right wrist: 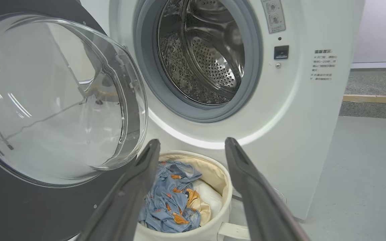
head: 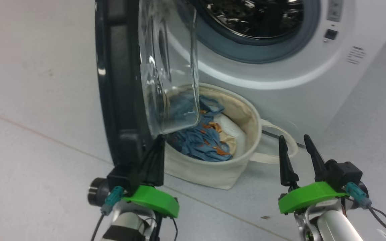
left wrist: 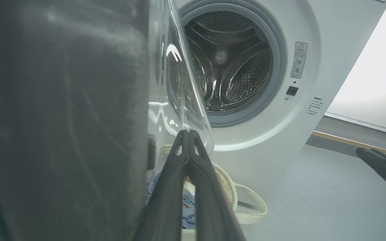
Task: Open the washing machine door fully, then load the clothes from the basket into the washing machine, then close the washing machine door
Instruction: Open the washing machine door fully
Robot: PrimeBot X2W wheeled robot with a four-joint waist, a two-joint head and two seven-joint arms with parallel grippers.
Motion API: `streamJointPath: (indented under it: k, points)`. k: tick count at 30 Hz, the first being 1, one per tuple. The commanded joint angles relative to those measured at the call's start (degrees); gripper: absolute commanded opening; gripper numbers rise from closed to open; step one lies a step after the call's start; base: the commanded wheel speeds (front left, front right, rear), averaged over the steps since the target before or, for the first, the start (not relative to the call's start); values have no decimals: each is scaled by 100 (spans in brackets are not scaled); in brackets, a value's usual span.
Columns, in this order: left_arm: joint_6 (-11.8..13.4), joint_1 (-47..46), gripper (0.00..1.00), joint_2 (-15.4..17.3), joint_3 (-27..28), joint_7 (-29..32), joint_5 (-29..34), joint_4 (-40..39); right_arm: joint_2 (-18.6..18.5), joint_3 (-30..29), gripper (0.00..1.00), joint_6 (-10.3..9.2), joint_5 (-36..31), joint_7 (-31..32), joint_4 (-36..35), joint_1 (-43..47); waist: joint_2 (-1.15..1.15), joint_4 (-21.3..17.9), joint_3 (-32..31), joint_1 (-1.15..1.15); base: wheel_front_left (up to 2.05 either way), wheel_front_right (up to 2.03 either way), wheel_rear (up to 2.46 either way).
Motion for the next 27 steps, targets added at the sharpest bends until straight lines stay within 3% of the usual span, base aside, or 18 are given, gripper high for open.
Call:
streamJointPath:
  k: [1,10,13,24,27]
  points:
    - [79,-111,3,97,327,-27,65,-189,28,155,100,5,12,-71,-161,-50,0,187,57,0,0,0,0]
    - [173,-16,0,97,1312,-27,335,-266,28,148,100,5,-26,-71,-114,-96,0,404,178,0,0,0,0]
    - [97,-24,8,97,1720,-27,360,-239,28,152,100,5,-33,-71,-102,-112,0,404,196,0,0,0,0]
    - [-295,-349,8,359,3313,-27,542,114,28,101,100,5,-224,-71,-92,-256,0,212,494,0,0,0,0]
    - [-433,-544,15,426,3656,-27,518,302,28,17,100,5,-336,-71,-115,-331,0,190,679,0,0,0,0]
